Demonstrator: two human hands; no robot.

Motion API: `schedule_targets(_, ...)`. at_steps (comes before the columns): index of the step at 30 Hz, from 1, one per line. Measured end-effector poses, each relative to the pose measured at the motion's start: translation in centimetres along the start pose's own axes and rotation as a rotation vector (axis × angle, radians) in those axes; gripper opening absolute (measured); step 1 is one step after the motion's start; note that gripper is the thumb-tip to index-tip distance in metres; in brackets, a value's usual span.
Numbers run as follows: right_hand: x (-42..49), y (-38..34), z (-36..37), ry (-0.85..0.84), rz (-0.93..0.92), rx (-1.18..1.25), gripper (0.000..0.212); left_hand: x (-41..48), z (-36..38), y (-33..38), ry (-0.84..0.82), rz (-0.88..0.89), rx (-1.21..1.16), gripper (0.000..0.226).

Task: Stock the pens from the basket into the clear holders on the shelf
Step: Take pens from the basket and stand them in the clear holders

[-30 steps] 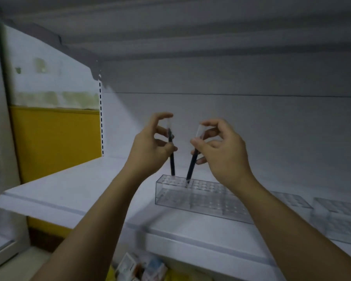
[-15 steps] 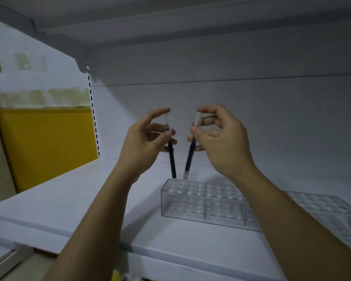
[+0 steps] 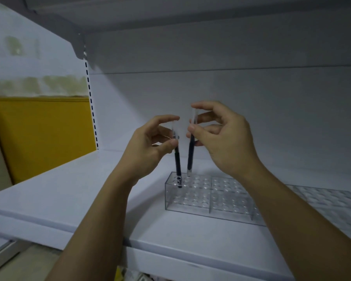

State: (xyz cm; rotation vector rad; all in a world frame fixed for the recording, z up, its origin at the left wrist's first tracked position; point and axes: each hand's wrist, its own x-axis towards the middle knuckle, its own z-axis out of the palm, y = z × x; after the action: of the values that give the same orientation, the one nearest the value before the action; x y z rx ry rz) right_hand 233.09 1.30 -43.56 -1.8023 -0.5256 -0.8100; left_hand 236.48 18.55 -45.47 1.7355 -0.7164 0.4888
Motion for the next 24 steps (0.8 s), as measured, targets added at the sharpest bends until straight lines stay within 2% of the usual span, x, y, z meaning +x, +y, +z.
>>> schedule_targets(5, -0.7, 0.5, 0.1, -0.085, 0.040, -0.087, 0.033, -0.2, 0.3, 0.3, 0.002, 0.034, 0.050, 0.048)
schedule_targets(11, -1.5, 1.0, -0.1, -0.109, 0.077, -0.159, 0.030, -0.7, 0.9, 0.3, -0.036, 0.070, 0.139, 0.046)
schedule_targets(15, -1.9, 1.2, 0.0, -0.098, 0.065, -0.161, 0.029, -1.0, 0.6, 0.1, -0.033, 0.054, 0.124, 0.044)
schedule_targets(19, -2.3, 0.7, 0.0, -0.101, 0.034, -0.248, 0.041, -1.2, 0.5, 0.4, -0.026, 0.062, 0.120, 0.047)
schedule_targets(24, -3.5, -1.3, -1.4, -0.031, 0.000, -0.348, 0.042, -2.6, 0.3, 1.0, -0.011, 0.011, 0.243, 0.062)
